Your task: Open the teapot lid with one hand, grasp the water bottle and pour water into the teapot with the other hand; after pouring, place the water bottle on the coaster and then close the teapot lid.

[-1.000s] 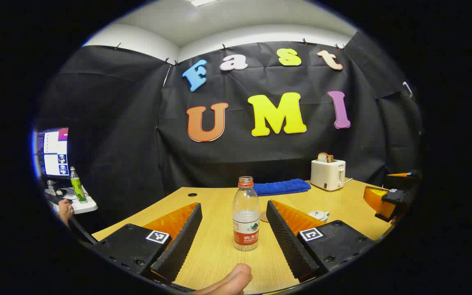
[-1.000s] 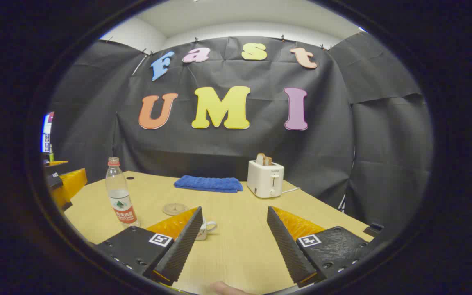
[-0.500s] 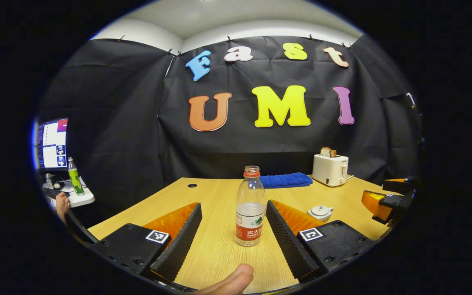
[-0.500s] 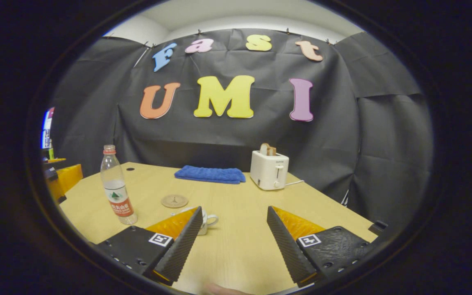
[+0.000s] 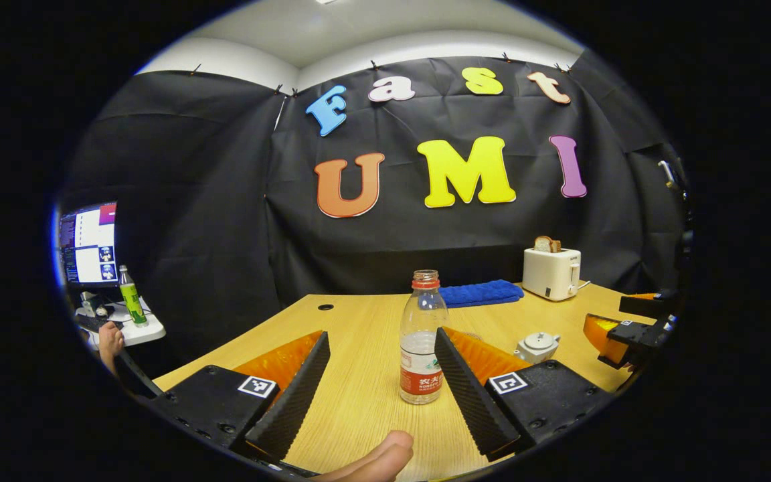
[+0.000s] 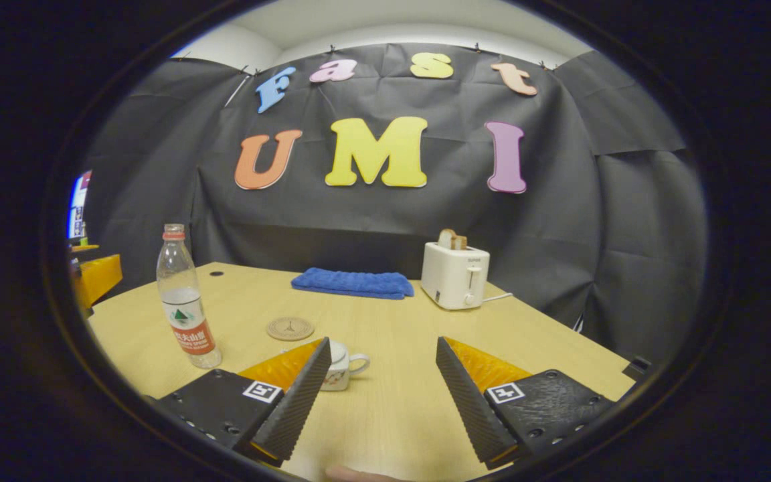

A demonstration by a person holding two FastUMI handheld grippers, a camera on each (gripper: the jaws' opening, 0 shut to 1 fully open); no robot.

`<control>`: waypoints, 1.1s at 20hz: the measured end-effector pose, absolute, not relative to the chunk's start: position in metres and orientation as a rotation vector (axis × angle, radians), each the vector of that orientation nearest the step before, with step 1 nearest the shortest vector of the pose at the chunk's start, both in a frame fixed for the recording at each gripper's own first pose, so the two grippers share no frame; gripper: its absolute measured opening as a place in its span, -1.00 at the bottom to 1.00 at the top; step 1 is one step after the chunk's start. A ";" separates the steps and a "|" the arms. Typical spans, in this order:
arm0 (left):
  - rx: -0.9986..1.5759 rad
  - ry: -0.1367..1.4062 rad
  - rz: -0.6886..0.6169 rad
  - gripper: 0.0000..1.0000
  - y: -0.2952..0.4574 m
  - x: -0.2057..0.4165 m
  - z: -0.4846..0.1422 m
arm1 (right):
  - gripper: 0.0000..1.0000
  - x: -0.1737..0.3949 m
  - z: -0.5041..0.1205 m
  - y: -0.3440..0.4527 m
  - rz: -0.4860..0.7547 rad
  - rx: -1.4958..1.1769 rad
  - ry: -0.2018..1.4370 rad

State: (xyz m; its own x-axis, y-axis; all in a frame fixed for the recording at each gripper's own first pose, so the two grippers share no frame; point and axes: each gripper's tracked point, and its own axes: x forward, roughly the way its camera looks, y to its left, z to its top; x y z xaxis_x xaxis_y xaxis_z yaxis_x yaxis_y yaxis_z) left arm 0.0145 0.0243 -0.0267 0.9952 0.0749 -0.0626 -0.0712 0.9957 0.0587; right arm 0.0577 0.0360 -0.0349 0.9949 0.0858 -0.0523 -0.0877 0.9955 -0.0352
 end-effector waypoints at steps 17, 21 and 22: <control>0.048 0.133 0.042 0.99 0.000 0.037 -0.073 | -0.03 0.129 -0.061 0.098 0.214 -0.035 0.066; 0.043 0.140 0.028 0.99 -0.006 0.040 -0.081 | -0.61 0.135 -0.063 0.101 0.231 -0.034 0.065; 0.039 0.152 0.024 0.99 -0.007 0.041 -0.084 | -0.65 0.140 -0.064 0.105 0.220 -0.031 0.074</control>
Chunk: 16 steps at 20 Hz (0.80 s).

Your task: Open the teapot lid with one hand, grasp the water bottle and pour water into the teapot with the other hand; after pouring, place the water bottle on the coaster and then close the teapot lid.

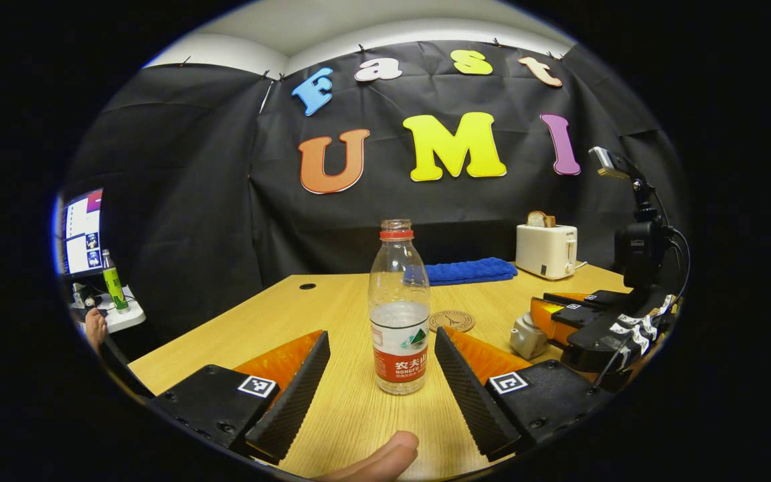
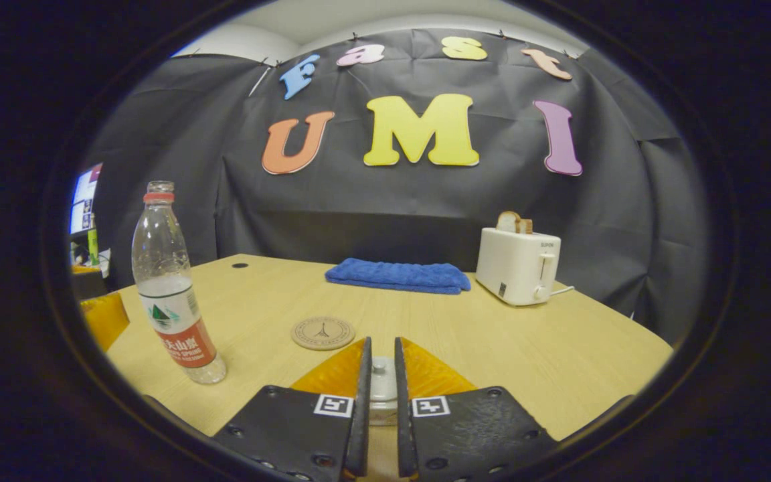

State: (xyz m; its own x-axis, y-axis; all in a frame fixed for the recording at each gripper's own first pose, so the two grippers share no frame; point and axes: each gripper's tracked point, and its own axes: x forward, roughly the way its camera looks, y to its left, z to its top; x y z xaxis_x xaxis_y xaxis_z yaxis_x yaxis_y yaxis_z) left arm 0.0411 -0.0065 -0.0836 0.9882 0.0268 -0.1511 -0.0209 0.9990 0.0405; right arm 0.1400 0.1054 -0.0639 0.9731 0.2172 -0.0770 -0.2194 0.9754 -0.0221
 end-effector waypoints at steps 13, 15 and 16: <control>-0.032 0.163 -0.017 0.99 -0.007 0.064 -0.101 | -0.99 0.130 -0.047 0.098 0.268 0.021 0.040; -0.035 0.165 -0.019 0.99 -0.004 0.070 -0.104 | -0.99 0.121 -0.042 0.095 0.289 0.043 0.038; -0.035 0.158 -0.031 0.99 -0.005 0.073 -0.104 | -0.99 0.119 -0.038 0.093 0.301 0.058 0.038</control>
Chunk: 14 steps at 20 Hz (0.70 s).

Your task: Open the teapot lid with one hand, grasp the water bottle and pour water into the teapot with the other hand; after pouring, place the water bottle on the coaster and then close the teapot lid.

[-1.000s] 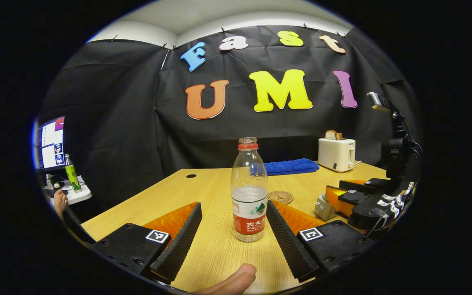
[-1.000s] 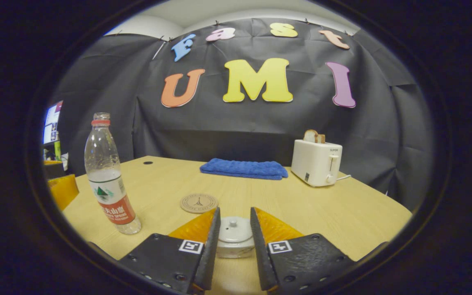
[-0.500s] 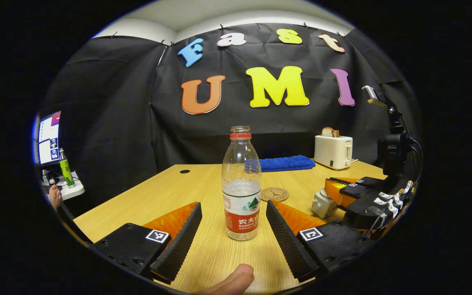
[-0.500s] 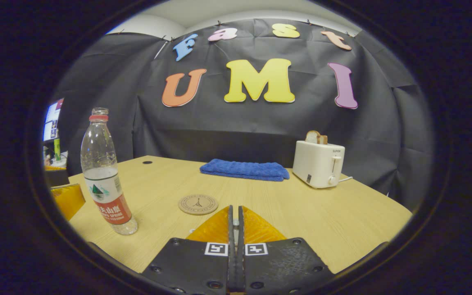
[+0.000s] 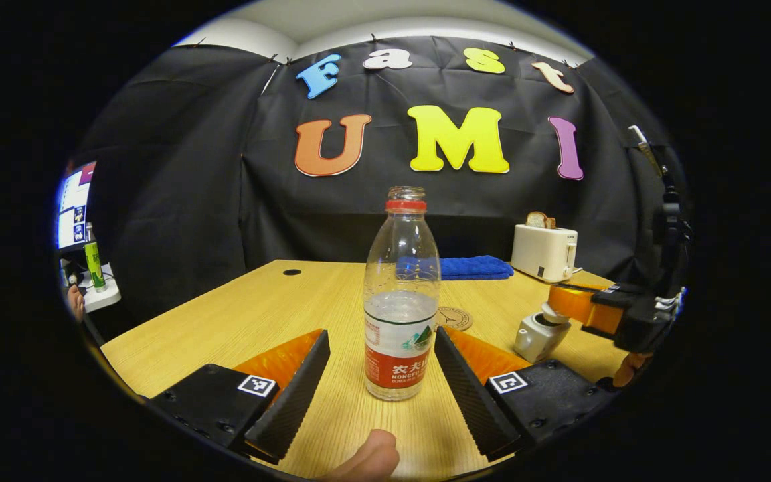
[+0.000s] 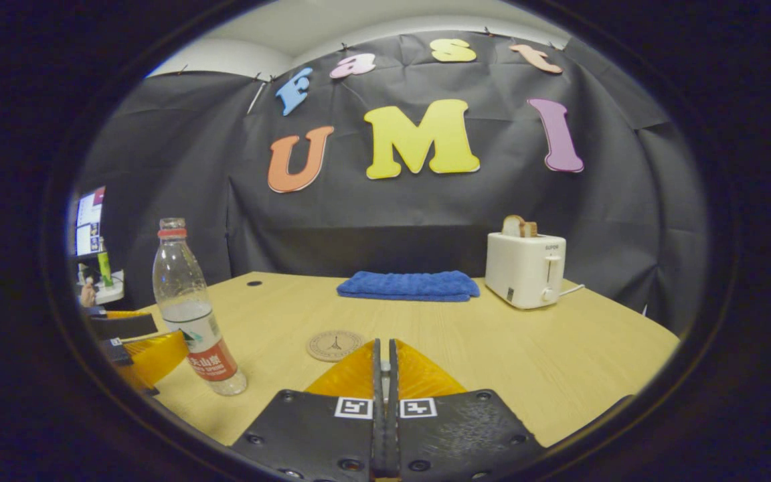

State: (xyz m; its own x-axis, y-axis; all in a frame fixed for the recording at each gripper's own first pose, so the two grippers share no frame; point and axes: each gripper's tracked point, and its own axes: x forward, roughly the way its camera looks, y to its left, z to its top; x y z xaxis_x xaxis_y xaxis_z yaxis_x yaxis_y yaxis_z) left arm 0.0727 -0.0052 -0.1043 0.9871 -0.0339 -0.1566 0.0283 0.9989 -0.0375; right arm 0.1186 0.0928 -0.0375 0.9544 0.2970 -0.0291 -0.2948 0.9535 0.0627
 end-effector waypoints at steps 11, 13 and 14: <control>-0.028 0.133 -0.109 0.96 -0.021 0.113 -0.110 | -1.00 0.097 -0.033 0.054 0.318 0.075 0.027; -0.021 0.132 -0.127 0.84 -0.026 0.115 -0.111 | -0.99 0.096 -0.029 0.041 0.312 0.103 0.027; -0.005 0.123 -0.113 0.77 -0.024 0.118 -0.109 | -1.00 0.096 -0.024 0.035 0.305 0.108 0.020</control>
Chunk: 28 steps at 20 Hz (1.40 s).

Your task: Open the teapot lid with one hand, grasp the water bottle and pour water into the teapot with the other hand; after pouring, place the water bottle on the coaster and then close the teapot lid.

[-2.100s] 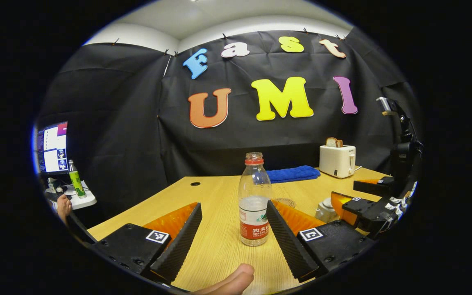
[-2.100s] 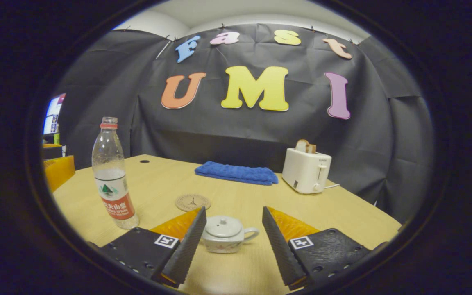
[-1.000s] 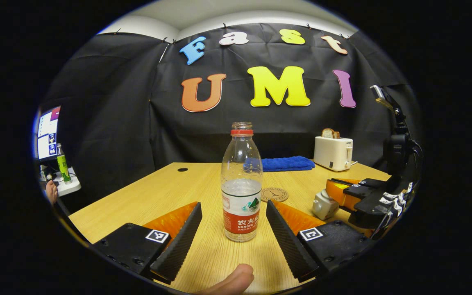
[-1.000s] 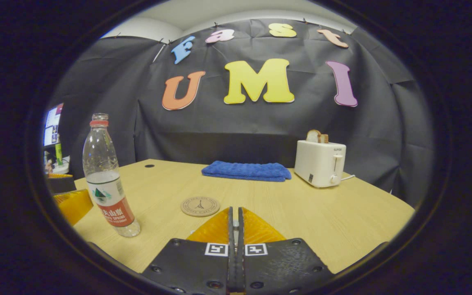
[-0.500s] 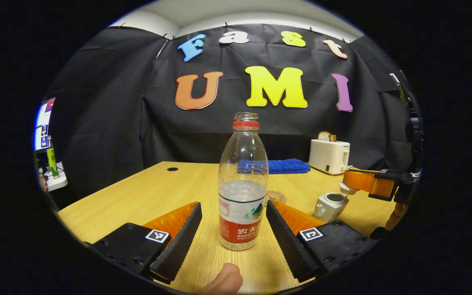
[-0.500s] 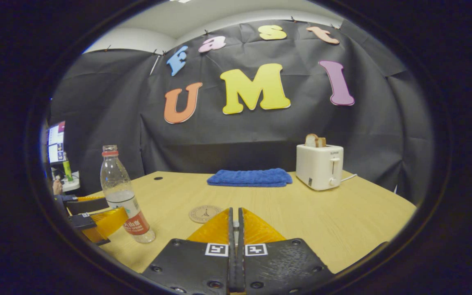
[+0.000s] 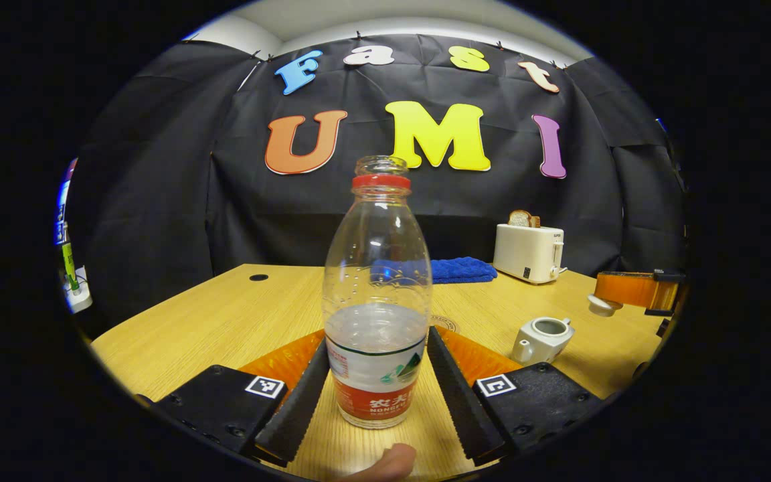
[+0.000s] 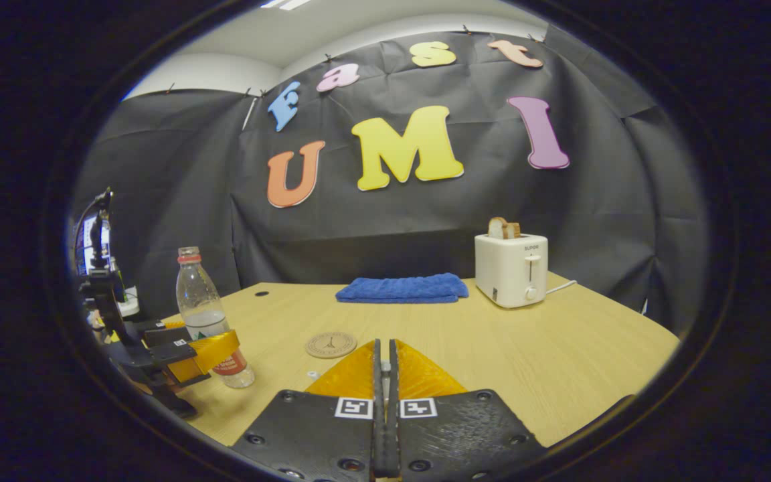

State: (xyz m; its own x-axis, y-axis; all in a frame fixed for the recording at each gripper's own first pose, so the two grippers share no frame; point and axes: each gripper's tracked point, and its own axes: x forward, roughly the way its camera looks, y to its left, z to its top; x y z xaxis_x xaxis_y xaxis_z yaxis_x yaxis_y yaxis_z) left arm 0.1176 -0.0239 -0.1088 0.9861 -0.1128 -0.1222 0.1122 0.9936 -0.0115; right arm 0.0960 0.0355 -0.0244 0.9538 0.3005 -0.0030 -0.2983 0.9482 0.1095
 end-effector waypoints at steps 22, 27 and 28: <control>0.827 0.176 0.009 0.46 -0.038 0.114 -0.081 | -1.00 0.093 -0.015 -0.044 0.223 0.084 -0.014; 1.002 0.219 0.012 0.46 -0.045 0.112 -0.089 | -0.99 0.096 -0.017 -0.050 0.208 0.075 -0.011; 1.036 0.236 0.014 0.46 -0.045 0.113 -0.090 | -0.99 0.097 -0.018 -0.052 0.201 0.070 -0.011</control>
